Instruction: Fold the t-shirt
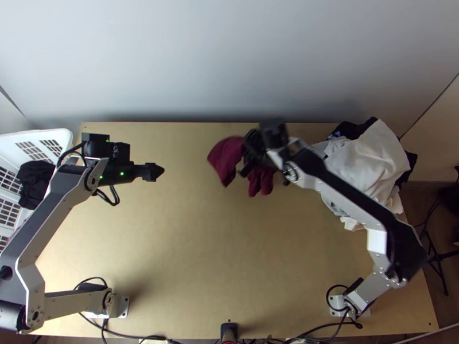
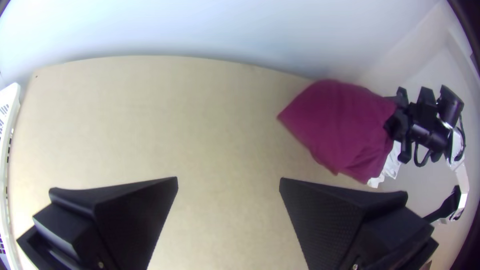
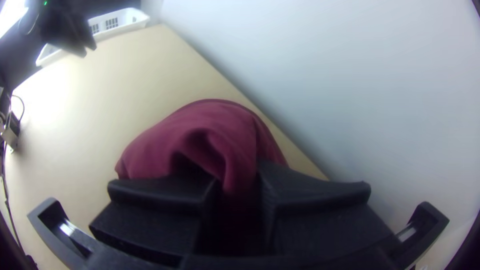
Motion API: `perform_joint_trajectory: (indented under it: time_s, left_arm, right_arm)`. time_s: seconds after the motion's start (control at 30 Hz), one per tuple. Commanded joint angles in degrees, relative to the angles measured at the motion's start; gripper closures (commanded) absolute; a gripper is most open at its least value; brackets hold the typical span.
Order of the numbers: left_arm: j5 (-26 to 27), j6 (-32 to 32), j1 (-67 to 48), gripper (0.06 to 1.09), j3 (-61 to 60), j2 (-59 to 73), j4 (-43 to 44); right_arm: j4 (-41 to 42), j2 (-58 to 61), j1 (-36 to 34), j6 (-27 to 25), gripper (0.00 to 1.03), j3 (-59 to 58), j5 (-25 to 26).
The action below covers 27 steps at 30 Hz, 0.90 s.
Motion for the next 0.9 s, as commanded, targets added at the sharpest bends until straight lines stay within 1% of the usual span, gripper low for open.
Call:
perform_joint_trajectory:
  time_s: [0.0,0.2,0.37,0.47,0.6,0.73,0.87]
  left_arm:
    - [-0.1,-0.2,2.1,0.1,-1.2,-2.7,-1.8]
    - [-0.1,0.1,4.2,0.1,-1.9,-5.0,-3.4]
    - [-0.2,0.2,4.7,0.1,-3.1,-6.2,-3.9]
    - [-0.2,0.2,4.7,0.1,-3.3,-6.4,-3.9]
    - [-0.2,0.3,4.7,0.1,-3.3,-6.1,-3.9]
    - [-0.2,0.7,4.7,0.1,-3.4,-5.4,-3.8]
    - [-0.2,0.9,4.4,0.1,-3.3,-4.7,-3.5]
  right_arm:
    - [-2.5,-8.3,-6.9,1.3,1.0,4.6,0.0]
    - [-4.6,-15.3,-15.7,1.7,1.0,10.5,0.0]
    - [-9.0,-19.2,-25.0,4.0,1.0,18.8,-1.5]
    - [-12.5,-21.2,-31.2,5.5,1.0,22.7,-4.0]
    - [-15.5,-24.9,-39.6,5.8,1.0,23.0,-7.7]
    - [-17.7,-28.6,-48.5,5.9,1.0,21.0,-13.2]
    - [-18.7,-31.5,-54.3,4.8,1.0,16.6,-16.6]
